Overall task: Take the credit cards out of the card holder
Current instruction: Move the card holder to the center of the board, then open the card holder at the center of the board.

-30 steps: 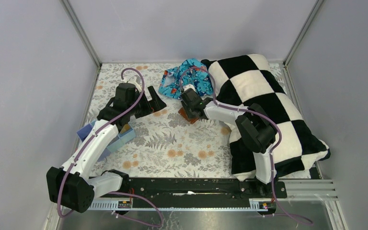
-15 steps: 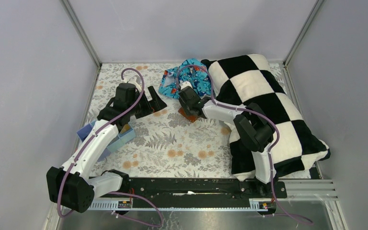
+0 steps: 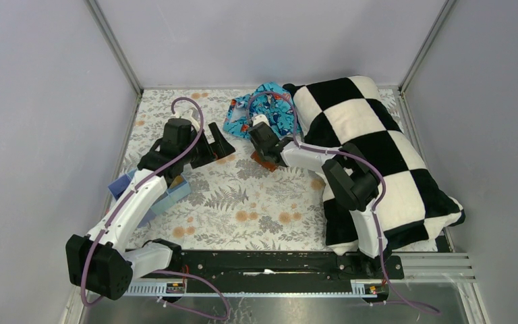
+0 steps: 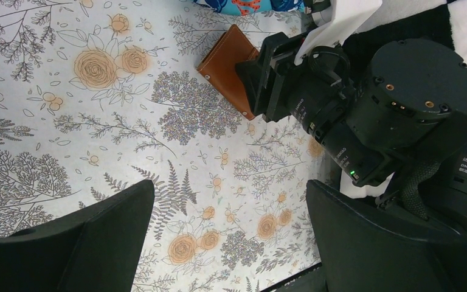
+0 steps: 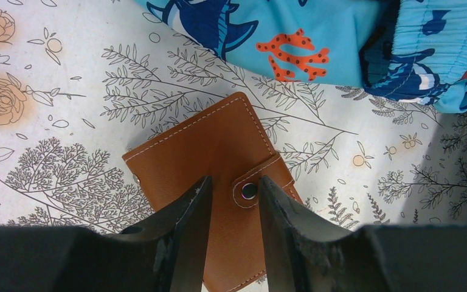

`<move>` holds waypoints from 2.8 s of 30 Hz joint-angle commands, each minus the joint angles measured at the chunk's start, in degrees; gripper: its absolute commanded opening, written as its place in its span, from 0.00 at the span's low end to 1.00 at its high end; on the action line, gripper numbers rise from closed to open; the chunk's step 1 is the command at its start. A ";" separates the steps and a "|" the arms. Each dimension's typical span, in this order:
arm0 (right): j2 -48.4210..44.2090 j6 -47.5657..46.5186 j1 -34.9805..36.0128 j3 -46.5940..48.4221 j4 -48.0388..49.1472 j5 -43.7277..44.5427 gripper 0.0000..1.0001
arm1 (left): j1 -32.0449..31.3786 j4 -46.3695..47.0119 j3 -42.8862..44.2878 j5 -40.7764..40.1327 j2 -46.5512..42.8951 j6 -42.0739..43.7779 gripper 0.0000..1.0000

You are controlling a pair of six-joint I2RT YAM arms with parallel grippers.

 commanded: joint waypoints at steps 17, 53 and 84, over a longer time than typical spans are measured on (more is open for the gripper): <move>-5.99 2.99 -0.17 -4.37 -1.14 -1.70 0.00 | -0.23 2.45 -0.66 2.43 -1.30 0.55 0.99; -22.56 43.88 -0.52 -28.33 5.76 -35.55 0.00 | -3.54 28.82 -14.19 22.96 10.65 -13.03 0.99; -27.63 26.28 5.83 -28.99 -0.04 -19.33 0.34 | -6.85 52.00 -20.19 22.85 29.12 -30.59 0.99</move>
